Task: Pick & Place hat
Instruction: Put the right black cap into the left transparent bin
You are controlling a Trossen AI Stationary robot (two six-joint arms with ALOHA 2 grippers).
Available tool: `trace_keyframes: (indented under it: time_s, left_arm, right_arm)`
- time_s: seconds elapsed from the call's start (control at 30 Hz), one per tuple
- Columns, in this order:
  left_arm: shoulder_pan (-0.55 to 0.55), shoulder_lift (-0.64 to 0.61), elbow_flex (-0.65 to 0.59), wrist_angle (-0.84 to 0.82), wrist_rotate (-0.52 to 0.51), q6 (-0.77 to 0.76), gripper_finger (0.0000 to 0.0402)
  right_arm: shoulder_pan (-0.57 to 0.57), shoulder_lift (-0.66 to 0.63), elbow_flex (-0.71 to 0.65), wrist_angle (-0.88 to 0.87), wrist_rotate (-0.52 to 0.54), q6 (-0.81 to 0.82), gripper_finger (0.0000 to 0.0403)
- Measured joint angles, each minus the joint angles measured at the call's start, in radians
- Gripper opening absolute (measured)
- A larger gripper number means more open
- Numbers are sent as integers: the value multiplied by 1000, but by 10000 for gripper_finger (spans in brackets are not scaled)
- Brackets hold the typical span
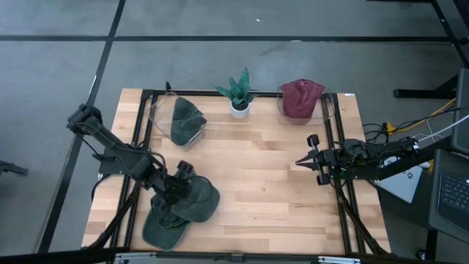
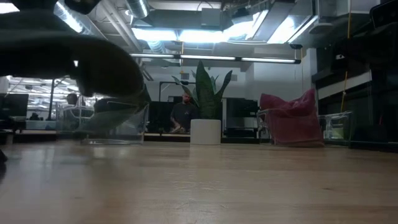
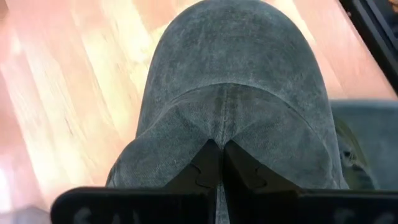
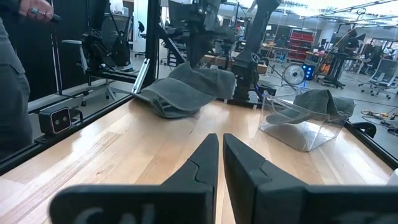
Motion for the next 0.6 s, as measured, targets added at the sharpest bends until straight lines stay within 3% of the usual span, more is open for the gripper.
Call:
trace_keyframes:
  time_s: [0.6]
  left_arm:
    - [0, -137, 0, -150, -29, 514, 4]
  right_arm:
    - [0, 0, 0, 0, 0, 0, 26]
